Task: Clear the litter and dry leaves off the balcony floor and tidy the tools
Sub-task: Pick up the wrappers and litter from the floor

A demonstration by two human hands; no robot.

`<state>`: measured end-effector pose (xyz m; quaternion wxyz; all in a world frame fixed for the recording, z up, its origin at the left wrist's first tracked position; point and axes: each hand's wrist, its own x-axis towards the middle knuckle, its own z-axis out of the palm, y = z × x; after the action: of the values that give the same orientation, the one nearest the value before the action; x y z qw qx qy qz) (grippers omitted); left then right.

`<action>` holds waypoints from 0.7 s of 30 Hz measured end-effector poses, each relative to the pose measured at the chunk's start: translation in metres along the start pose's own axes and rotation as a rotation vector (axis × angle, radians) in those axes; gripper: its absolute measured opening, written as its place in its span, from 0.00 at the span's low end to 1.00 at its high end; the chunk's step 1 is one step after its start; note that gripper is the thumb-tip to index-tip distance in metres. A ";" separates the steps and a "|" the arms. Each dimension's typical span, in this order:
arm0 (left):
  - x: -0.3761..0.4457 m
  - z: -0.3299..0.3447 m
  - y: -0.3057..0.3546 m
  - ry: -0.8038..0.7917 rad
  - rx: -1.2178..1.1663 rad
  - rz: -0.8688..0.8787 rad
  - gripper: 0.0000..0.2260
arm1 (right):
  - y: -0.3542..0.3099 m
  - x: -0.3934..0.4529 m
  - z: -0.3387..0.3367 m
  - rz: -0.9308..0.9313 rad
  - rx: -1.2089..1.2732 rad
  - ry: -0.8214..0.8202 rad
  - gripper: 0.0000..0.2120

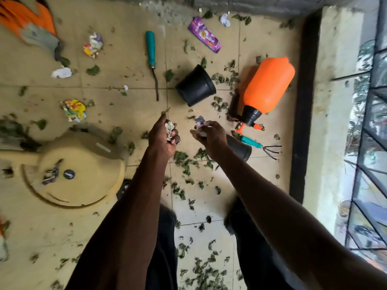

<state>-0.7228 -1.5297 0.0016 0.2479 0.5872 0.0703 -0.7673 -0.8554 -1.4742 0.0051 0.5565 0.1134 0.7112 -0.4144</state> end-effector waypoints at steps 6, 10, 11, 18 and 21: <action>-0.041 -0.051 0.059 0.021 -0.021 0.012 0.18 | 0.021 -0.052 0.079 0.021 -0.010 -0.067 0.11; -0.063 -0.082 0.097 0.045 -0.055 0.032 0.19 | 0.020 -0.068 0.127 0.042 0.121 -0.068 0.08; -0.067 -0.087 0.105 0.052 -0.078 0.036 0.19 | 0.019 -0.067 0.137 0.037 0.110 -0.068 0.08; -0.061 -0.089 0.138 0.067 -0.211 0.102 0.18 | -0.010 -0.020 0.175 -0.068 -0.633 -0.124 0.12; -0.043 -0.083 0.144 0.070 -0.255 0.102 0.18 | -0.017 0.008 0.195 -0.085 -0.663 -0.118 0.09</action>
<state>-0.5760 -1.6082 0.0429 0.3567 0.5802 0.1461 -0.7175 -0.7327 -1.6266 -0.0017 0.5856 -0.1275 0.7778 -0.1891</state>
